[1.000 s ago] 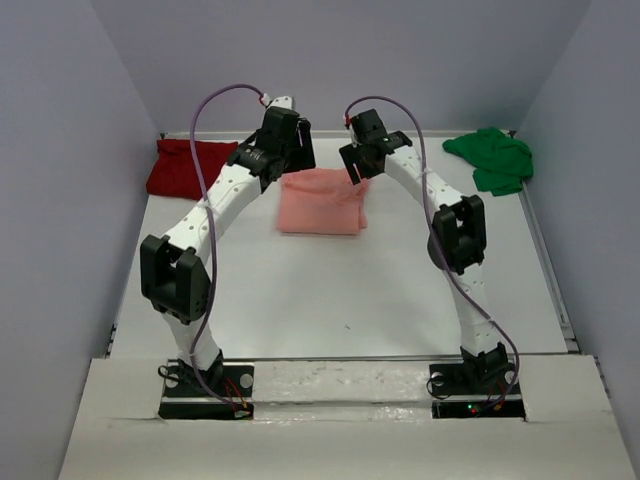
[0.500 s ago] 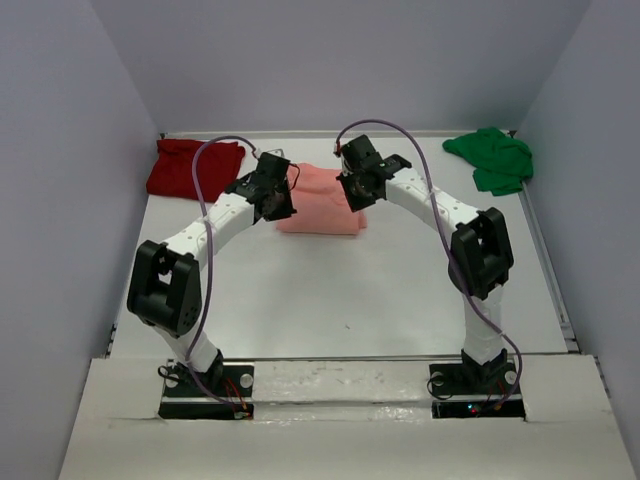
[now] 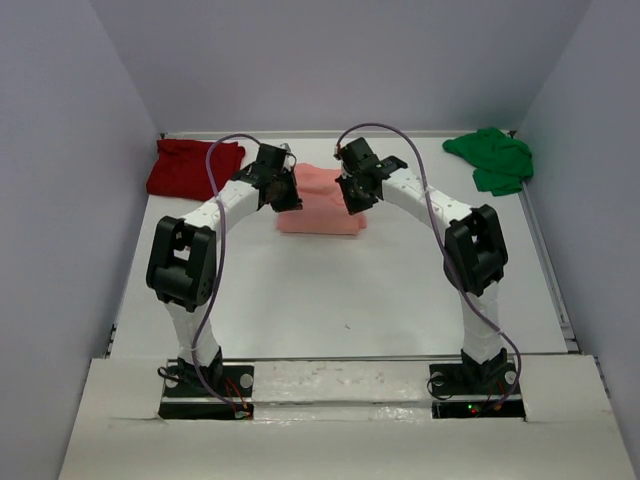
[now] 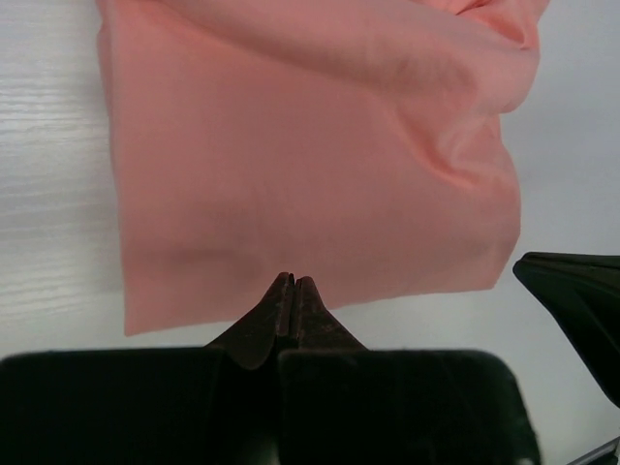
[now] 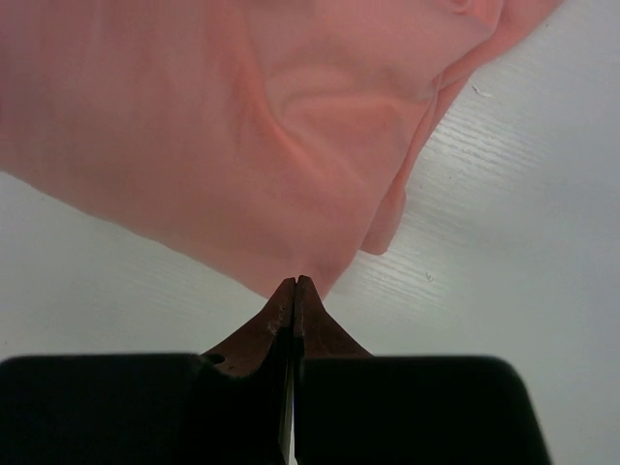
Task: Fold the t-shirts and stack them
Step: Smooth out wrinkles on the folded tshirt
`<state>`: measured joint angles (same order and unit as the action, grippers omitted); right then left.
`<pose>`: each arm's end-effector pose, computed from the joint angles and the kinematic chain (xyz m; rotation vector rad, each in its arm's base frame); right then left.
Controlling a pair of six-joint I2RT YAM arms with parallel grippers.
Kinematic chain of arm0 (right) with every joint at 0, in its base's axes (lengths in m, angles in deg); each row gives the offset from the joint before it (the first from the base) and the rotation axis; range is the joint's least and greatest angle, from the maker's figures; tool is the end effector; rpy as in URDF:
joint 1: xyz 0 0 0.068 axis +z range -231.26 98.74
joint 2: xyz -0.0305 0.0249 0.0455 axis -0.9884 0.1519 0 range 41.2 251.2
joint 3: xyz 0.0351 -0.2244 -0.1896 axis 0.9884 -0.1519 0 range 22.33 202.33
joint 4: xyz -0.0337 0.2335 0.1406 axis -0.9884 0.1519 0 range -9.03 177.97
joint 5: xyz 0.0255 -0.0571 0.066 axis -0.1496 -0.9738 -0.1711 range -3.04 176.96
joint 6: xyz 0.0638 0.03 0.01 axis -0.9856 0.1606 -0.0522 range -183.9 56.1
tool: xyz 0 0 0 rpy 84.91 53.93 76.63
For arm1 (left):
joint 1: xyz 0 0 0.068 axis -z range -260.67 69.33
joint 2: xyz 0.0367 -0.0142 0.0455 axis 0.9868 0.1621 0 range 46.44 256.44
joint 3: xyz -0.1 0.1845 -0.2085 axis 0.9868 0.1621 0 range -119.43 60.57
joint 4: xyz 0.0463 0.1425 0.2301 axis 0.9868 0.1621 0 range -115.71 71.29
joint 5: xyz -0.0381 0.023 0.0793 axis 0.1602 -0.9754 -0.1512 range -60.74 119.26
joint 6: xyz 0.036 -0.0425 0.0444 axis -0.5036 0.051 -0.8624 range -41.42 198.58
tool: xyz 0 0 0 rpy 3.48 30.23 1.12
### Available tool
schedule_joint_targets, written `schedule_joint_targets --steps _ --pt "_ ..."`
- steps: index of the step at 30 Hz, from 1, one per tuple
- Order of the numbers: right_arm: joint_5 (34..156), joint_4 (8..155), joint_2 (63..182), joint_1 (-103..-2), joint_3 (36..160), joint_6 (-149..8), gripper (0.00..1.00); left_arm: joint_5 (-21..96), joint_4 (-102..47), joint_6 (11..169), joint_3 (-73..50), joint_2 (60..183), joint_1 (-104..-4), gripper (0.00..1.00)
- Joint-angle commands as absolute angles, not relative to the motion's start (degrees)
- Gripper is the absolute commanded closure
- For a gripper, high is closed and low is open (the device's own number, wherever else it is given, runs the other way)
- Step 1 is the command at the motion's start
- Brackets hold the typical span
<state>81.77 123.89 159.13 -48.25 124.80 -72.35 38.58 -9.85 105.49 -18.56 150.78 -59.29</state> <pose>0.4136 0.2625 0.2439 -0.5185 2.5379 0.1499 0.4160 -0.1730 0.2496 -0.0264 2.3555 -0.6132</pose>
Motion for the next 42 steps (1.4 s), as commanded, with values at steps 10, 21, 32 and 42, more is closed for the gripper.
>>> schedule_joint_targets --steps 10,21,32,42 --pt "85.82 121.93 169.61 -48.39 135.97 -70.75 1.0 44.99 -8.84 104.68 -30.03 162.89 -61.07 1.0" --pt "85.64 121.23 168.74 -48.39 128.16 -72.69 1.0 45.34 -8.31 106.78 -24.16 161.23 -60.55 1.0" --pt "86.09 116.22 156.35 -47.87 107.68 -77.08 1.0 44.2 -10.32 109.86 -6.51 150.34 -55.72 1.0" --pt "85.56 114.46 142.82 -40.23 91.17 -83.22 1.0 43.58 -12.26 115.66 7.13 134.18 -48.95 1.0"
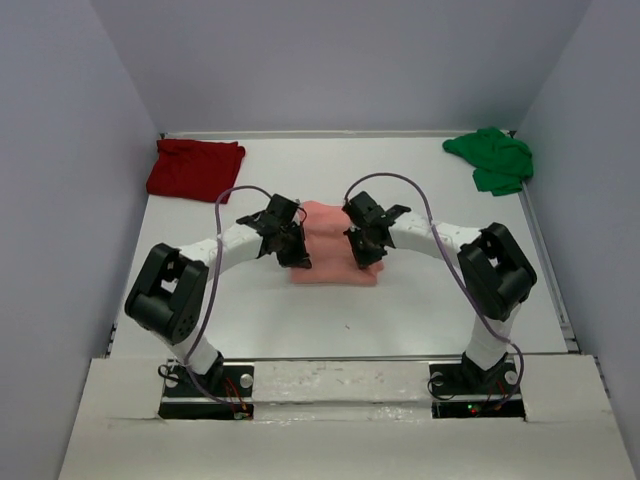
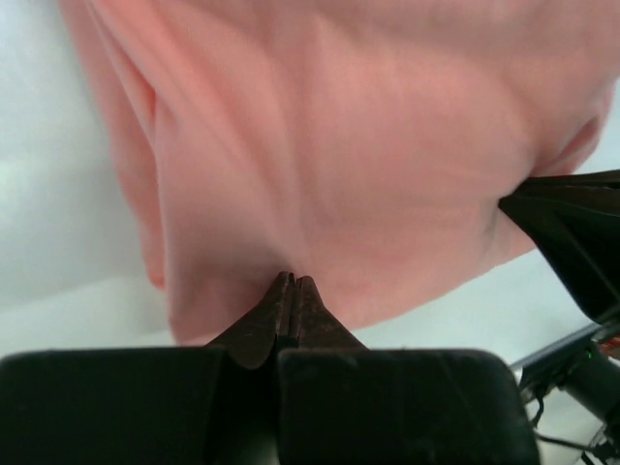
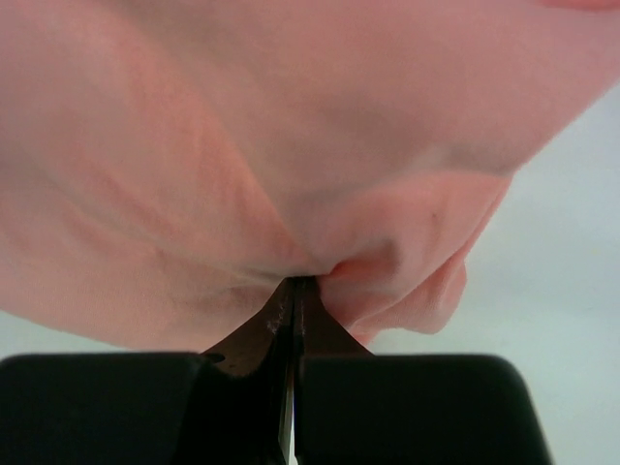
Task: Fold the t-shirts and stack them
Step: Smooth out wrinkles on the folded tshirt
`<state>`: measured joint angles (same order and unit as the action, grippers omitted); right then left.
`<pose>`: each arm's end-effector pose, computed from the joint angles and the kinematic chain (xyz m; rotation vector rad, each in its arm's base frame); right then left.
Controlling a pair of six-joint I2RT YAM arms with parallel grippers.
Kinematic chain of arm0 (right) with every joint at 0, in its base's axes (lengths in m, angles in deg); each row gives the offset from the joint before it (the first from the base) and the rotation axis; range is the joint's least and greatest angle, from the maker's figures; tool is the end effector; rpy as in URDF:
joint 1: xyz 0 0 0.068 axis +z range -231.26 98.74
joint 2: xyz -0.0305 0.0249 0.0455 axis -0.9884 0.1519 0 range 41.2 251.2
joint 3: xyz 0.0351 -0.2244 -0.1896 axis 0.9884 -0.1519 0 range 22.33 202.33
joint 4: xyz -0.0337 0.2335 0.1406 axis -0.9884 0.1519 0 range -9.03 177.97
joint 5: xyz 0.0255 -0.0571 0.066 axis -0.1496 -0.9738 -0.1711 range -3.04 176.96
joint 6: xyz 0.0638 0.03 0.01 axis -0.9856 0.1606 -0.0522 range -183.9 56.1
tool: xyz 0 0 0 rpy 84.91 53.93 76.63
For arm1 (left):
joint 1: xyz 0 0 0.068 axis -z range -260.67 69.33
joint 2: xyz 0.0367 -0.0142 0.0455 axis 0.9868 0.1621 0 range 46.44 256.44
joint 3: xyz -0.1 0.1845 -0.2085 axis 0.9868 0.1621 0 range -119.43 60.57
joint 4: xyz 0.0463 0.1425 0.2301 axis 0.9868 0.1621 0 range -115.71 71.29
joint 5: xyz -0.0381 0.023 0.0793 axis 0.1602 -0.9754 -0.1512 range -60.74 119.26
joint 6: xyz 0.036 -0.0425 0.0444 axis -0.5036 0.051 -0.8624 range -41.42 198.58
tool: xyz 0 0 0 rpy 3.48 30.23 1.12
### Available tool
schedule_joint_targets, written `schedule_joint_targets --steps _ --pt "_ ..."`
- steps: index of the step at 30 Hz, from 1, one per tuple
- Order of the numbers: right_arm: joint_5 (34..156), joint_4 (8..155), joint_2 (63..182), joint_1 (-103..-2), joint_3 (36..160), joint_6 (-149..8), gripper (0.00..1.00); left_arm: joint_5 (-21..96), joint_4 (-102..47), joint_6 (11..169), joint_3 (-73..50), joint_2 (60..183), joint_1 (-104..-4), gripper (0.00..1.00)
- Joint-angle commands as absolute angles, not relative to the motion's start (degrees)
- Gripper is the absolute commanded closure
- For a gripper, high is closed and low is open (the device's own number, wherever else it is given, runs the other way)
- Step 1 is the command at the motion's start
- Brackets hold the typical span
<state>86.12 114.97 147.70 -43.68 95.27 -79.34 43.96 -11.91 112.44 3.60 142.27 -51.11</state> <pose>0.3185 0.2442 0.1737 -0.5290 2.7246 0.2277 0.3126 -0.1943 0.1801 0.0158 2.6200 -0.7521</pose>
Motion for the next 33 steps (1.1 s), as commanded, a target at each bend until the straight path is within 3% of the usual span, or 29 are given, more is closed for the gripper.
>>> schedule_joint_targets --steps 1,7,14,16,19,20,23,27,33 --pt "85.56 114.55 141.76 -38.83 90.28 -83.84 1.0 43.41 -12.18 116.8 8.01 132.85 -47.9 1.0" --pt "82.75 115.34 134.12 -35.38 85.7 -87.8 1.0 41.13 -10.34 120.67 11.8 124.41 -44.21 1.0" --pt "74.85 122.18 129.45 -34.59 91.4 -85.96 0.98 26.01 0.03 121.38 3.37 118.69 -37.43 1.0" --pt "71.6 125.25 129.45 -34.59 94.03 -85.35 0.88 24.34 1.44 119.55 1.43 119.3 -37.43 1.0" --pt "69.21 127.73 129.89 -34.59 98.52 -84.82 0.58 21.26 3.46 115.86 -3.22 122.63 -38.3 1.0" --pt "68.95 127.82 130.32 -34.59 98.96 -84.56 0.42 21.61 3.99 114.88 -5.5 123.69 -39.01 1.0" --pt "67.54 127.29 131.64 -35.29 99.32 -84.46 0.29 25.55 3.04 111.64 -8.76 128.35 -44.69 0.99" --pt "69.91 124.22 132.96 -38.54 97.74 -85.17 0.28 37.4 -0.48 108.82 -10.26 132.91 -53.66 0.89" --pt "72.02 120.71 135.68 -43.11 96.33 -83.77 0.33 44.72 -1.54 105.74 -13.6 141.34 -60.01 0.89"
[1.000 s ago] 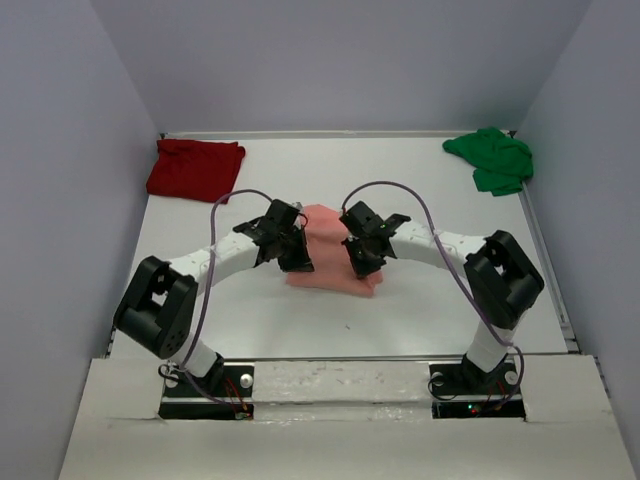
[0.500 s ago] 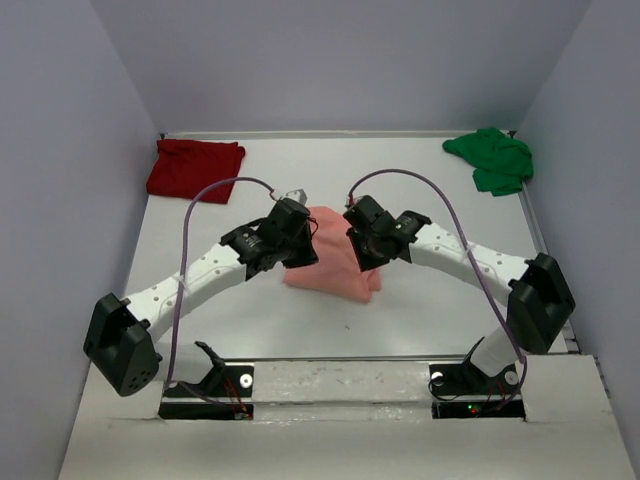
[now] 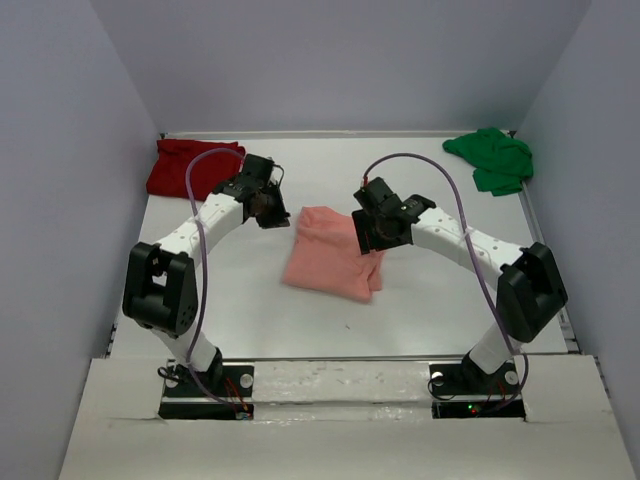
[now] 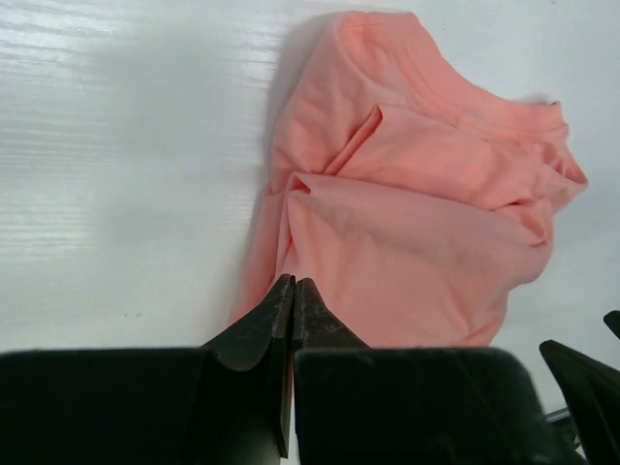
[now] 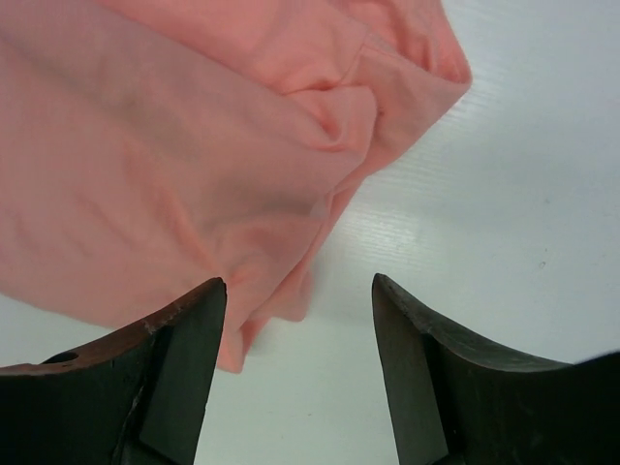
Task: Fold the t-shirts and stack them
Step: Smooth out wrinkles on the folded tshirt
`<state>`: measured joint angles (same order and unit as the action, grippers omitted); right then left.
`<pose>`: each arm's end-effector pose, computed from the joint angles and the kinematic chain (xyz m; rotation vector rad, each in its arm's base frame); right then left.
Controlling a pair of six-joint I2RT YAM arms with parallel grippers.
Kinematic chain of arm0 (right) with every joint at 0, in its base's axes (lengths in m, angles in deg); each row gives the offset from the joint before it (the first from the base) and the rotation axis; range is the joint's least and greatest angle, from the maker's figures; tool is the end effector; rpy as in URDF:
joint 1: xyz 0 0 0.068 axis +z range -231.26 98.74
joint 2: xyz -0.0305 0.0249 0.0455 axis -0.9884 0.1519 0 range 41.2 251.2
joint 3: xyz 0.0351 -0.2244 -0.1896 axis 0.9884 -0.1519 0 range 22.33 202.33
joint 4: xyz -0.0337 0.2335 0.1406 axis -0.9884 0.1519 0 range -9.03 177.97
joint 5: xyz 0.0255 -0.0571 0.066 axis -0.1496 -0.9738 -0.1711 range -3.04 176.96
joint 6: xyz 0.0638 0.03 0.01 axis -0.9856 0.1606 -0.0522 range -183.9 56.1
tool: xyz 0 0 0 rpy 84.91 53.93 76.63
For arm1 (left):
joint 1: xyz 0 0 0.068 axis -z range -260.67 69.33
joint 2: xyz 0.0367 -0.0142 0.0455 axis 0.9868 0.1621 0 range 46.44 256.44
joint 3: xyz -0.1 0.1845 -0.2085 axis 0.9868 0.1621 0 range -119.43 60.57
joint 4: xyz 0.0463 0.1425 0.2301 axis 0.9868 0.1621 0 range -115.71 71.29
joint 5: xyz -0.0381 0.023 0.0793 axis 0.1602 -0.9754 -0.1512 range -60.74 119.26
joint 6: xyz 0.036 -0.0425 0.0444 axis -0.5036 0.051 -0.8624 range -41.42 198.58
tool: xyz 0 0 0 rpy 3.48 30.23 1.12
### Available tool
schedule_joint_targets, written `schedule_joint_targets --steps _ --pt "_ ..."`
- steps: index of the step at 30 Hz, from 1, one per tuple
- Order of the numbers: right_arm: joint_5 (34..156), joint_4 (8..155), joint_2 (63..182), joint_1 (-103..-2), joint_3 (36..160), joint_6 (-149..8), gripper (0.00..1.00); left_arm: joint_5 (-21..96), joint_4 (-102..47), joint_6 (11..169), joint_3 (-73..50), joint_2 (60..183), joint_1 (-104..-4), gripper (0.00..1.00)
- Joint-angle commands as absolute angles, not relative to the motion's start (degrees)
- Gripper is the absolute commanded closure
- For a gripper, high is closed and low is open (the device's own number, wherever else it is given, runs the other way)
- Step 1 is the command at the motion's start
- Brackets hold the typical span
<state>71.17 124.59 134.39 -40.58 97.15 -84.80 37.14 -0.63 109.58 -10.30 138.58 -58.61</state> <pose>0.2848 0.2239 0.2611 -0.3559 2.5613 0.0223 0.3538 -0.1520 0.2674 -0.1238 2.4522 -0.5903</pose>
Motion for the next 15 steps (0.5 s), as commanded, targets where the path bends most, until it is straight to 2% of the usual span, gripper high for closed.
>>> schedule_joint_targets --steps 1,9,15 --pt "72.37 120.18 136.56 -44.16 96.24 -83.76 0.34 45.07 -1.89 105.56 -13.78 142.15 -60.19 0.89" --pt "75.89 117.53 141.92 -45.93 98.0 -83.06 0.44 50.35 -3.48 104.59 -16.5 148.74 -60.55 0.93" --pt "78.43 116.48 142.54 -45.93 98.35 -82.8 0.44 50.35 -4.18 103.54 -15.37 150.06 -62.65 0.92"
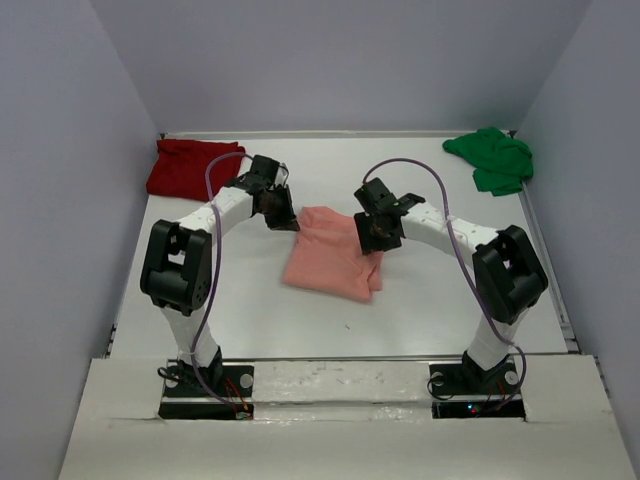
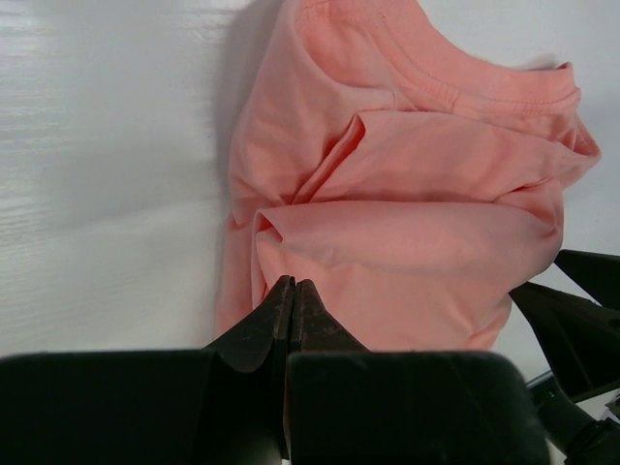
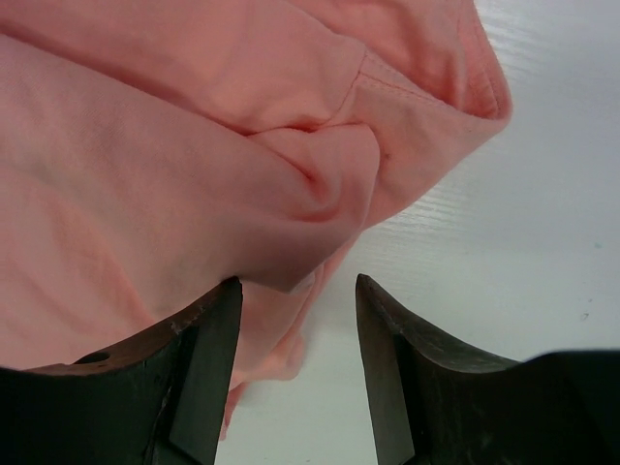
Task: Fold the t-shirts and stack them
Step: Smooth out wrinkles on the folded tshirt
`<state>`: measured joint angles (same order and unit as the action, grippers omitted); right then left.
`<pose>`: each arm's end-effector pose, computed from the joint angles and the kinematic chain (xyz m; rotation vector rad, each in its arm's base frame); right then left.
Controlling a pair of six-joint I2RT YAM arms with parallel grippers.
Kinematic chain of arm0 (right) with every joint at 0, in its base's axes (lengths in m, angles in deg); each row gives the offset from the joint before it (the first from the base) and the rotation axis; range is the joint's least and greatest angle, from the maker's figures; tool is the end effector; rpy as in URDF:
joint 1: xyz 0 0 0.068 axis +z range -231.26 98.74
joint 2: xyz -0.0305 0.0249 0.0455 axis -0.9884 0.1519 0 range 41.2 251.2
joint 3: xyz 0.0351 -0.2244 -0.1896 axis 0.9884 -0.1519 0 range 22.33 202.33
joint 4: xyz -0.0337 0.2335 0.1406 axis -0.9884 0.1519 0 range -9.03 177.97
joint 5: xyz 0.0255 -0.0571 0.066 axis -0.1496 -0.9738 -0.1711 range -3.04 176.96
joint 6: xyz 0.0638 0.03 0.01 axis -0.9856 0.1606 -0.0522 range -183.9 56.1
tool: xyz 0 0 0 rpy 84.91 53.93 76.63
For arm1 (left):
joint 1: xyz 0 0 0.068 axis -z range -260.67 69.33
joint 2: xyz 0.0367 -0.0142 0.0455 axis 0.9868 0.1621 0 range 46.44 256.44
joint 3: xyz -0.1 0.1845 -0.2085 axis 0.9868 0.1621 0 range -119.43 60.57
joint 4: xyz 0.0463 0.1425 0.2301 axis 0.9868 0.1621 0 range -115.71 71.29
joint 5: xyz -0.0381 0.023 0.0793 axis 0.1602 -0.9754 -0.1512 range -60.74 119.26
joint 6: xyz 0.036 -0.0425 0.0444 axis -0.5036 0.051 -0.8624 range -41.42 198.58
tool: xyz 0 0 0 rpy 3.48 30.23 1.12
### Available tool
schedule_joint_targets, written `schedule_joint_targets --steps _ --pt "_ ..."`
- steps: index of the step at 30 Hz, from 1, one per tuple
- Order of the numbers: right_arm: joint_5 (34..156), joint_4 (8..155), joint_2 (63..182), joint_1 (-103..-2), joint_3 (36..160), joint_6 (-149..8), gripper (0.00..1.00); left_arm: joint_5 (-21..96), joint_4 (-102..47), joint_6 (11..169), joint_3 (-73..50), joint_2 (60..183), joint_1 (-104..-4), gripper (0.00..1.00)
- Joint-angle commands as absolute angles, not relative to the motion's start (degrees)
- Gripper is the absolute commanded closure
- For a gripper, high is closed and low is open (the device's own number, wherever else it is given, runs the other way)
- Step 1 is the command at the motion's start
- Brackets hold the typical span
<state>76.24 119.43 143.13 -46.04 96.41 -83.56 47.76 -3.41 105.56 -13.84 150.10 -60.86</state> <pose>0.3243 0.2157 0.2067 -0.3117 2.6722 0.0362 0.3924 -0.1611 0.2174 -0.0150 2.5574 -0.7352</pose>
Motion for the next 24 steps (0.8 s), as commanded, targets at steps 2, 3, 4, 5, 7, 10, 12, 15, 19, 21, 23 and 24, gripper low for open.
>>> schedule_joint_targets --steps 2,3,4,5,7,10,12,15,19,21,23,24 --pt "78.61 116.48 142.81 -45.93 98.44 -82.79 0.44 50.61 -4.27 103.01 -15.01 150.59 -63.36 0.88" --pt "78.61 116.48 142.81 -45.93 98.44 -82.62 0.44 50.61 -4.35 102.66 -14.92 150.68 -64.06 0.82" --pt "78.79 116.39 142.81 -45.93 98.44 -82.53 0.44 50.53 -4.44 102.66 -14.75 150.68 -64.41 0.76" --pt "78.7 116.39 142.89 -45.93 98.35 -82.62 0.44 50.27 -4.62 102.75 -14.66 150.77 -64.85 0.71" --pt "78.87 116.48 142.81 -45.93 98.26 -82.62 0.44 50.18 -4.71 102.57 -14.66 151.03 -65.55 0.65" --pt "79.05 116.39 142.72 -45.93 98.26 -82.71 0.44 50.61 -4.71 102.39 -15.1 152.17 -65.82 0.57" --pt "79.05 116.48 142.72 -45.93 98.18 -82.62 0.44 51.66 -5.58 102.57 -15.1 152.44 -65.82 0.53" --pt "78.79 116.48 142.54 -45.93 98.0 -82.71 0.44 52.8 -6.28 103.01 -15.54 153.49 -65.82 0.51" --pt "78.88 116.39 142.63 -45.93 97.83 -82.71 0.44 56.76 -7.78 103.89 -15.63 154.63 -65.64 0.51" --pt "78.79 116.39 142.63 -45.93 97.74 -82.71 0.44 56.85 -8.31 104.15 -16.06 154.81 -65.38 0.51" --pt "78.88 116.48 142.72 -45.93 97.74 -82.71 0.44 57.12 -8.31 104.24 -16.33 155.16 -65.21 0.52" --pt "78.88 116.39 142.72 -45.93 97.65 -82.71 0.44 57.47 -8.4 104.24 -16.5 155.25 -65.12 0.52"
